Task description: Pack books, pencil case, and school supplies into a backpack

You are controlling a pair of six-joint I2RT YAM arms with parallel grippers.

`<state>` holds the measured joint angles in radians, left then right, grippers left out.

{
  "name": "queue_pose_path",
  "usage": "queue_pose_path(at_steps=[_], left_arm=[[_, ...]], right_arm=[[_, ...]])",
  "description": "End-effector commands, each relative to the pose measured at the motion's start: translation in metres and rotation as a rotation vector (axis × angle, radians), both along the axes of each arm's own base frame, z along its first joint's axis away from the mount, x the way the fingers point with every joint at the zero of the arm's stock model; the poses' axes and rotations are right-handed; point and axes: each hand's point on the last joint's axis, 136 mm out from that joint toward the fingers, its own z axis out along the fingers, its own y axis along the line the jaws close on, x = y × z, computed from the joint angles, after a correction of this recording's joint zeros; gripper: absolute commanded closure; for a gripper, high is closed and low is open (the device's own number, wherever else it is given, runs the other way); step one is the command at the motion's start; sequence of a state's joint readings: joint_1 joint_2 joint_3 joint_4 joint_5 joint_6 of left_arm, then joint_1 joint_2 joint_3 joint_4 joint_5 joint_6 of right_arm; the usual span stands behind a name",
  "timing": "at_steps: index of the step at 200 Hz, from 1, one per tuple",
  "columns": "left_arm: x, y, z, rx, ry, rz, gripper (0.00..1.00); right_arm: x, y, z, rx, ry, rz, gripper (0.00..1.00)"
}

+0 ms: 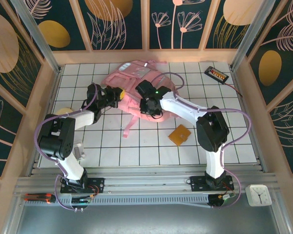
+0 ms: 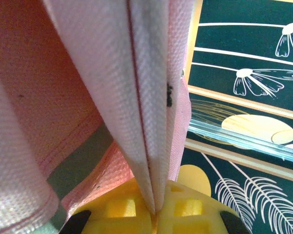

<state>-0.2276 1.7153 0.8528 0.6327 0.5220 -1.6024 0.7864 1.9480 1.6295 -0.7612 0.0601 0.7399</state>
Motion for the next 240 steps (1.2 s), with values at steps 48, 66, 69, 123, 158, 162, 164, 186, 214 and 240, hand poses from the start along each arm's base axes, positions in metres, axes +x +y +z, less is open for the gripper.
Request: queue_pose_path(at_steps=[48, 66, 69, 123, 158, 162, 164, 186, 214, 240], left_arm=[[-0.003, -0.007, 0.053, -0.097, -0.106, -0.019, 1.00], [-0.003, -0.007, 0.053, -0.097, -0.106, -0.020, 1.00], [-0.003, -0.007, 0.054, -0.097, -0.107, -0.018, 1.00], [-0.004, -0.006, 0.046, -0.017, -0.109, -0.036, 1.00], [-0.003, 0.008, 0.029, 0.125, -0.100, -0.043, 1.00], [-0.003, 0.010, 0.027, 0.140, -0.097, -0.043, 1.00], [-0.003, 0.011, 0.025, 0.146, -0.095, -0.043, 1.00], [-0.001, 0.023, 0.017, 0.224, -0.091, -0.046, 1.00], [0.001, 0.034, 0.015, 0.288, -0.093, -0.052, 1.00], [0.002, 0.036, 0.013, 0.286, -0.093, -0.058, 1.00]], right_arm=[[0.004, 0.017, 0.010, -0.010, -0.041, 0.016, 0.85], [0.005, 0.018, 0.014, -0.028, -0.052, 0.022, 0.89], [0.005, 0.018, 0.015, -0.030, -0.053, 0.024, 0.90], [0.002, -0.001, 0.026, -0.077, -0.064, 0.024, 0.96], [-0.002, -0.027, 0.029, -0.065, -0.019, 0.015, 0.97], [-0.002, -0.031, 0.029, -0.062, -0.015, 0.014, 0.97], [-0.001, -0.033, 0.029, -0.060, -0.013, 0.013, 0.97], [-0.002, -0.051, 0.030, -0.031, 0.024, 0.023, 0.97], [-0.002, -0.070, 0.026, 0.008, 0.058, 0.046, 0.97], [0.002, -0.072, 0.027, 0.065, 0.061, 0.082, 0.95]])
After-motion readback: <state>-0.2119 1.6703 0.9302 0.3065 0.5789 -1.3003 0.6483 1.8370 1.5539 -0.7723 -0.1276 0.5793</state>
